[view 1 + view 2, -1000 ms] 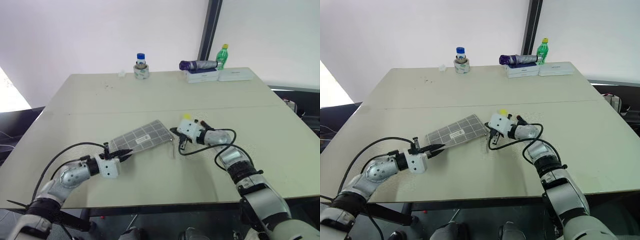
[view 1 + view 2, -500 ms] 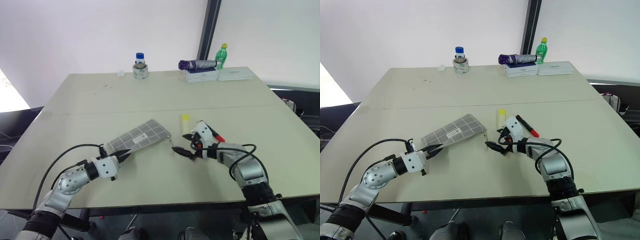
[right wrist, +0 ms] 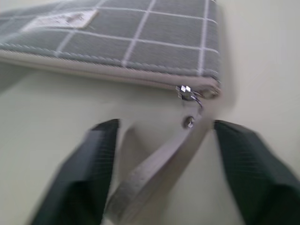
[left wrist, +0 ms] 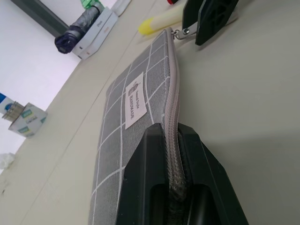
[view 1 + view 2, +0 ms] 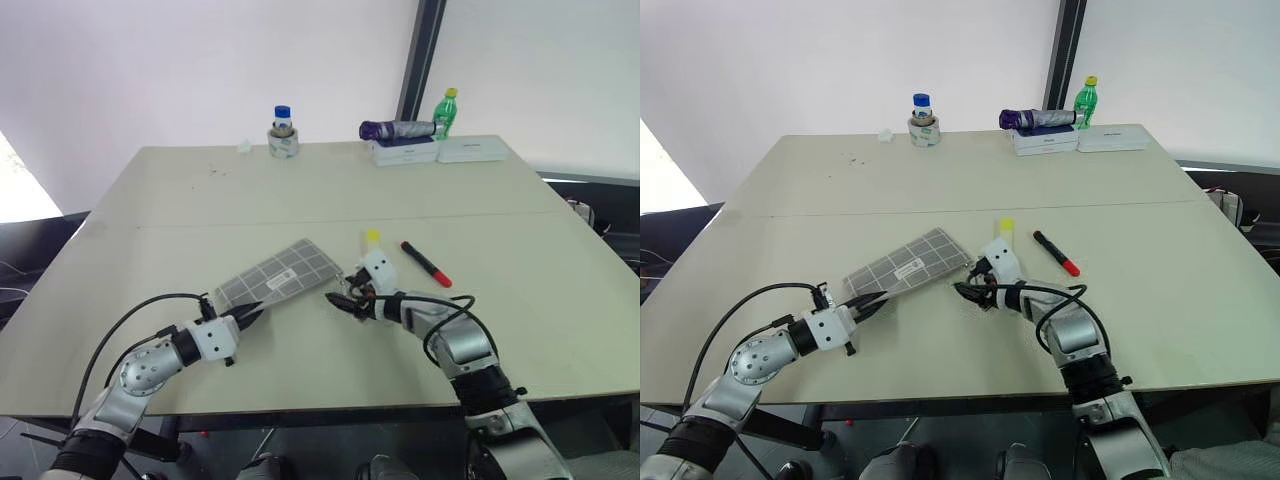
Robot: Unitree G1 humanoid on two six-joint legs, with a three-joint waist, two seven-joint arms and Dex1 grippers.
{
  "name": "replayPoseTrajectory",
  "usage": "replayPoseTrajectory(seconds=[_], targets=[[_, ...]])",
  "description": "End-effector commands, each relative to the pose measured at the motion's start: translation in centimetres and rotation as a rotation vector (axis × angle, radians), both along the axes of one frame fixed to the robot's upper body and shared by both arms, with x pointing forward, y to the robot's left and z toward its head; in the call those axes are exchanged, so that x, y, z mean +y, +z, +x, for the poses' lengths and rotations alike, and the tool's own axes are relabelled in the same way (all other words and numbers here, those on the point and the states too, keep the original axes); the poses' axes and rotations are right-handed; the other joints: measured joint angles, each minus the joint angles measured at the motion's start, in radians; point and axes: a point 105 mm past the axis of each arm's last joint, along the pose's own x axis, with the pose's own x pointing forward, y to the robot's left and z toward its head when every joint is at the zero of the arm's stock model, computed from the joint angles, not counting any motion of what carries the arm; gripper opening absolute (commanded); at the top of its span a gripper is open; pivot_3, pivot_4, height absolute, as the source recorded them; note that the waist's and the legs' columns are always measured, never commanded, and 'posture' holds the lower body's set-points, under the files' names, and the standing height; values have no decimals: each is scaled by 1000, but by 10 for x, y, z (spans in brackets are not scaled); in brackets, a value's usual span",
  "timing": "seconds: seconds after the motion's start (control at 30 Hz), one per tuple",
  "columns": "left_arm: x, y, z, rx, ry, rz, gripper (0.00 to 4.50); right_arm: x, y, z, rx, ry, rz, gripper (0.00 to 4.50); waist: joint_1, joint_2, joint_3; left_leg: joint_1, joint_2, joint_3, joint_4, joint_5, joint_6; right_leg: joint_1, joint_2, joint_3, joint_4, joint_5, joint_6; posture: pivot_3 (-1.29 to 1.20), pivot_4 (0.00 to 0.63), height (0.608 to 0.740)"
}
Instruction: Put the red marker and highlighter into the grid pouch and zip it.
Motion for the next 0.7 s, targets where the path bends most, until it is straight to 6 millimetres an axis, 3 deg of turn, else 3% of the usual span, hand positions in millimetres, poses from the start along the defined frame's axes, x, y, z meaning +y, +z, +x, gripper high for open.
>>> replayPoseTrajectory(seconds=[0.03,0.1,0.27,0.7], targets=[[2,13,-2,-53,11,-33,0,6,-1,-5,-10,49,-16,1048,-1,0,0,0,0,0,0,0,0,0,0,0,0,0,0,0,150,740],[2,12,-2,-46,12,-40,0,11,2,-7,-22,68,-3,68,-2,0,0,0,0,0,0,0,0,0,0,0,0,0,0,0,150,740],[-4,7,-3,-16,17,-61,0,28,21,-13,-78,132,36,22,-2,0,0,0,0,0,-1,0,0,0,0,0,0,0,0,0,150,740],[-30,1,5,39,19,-84,0,79,40,-49,-215,461,17,22,2,-1,0,0,0,0,0,0,0,0,0,0,0,0,0,0,150,740]])
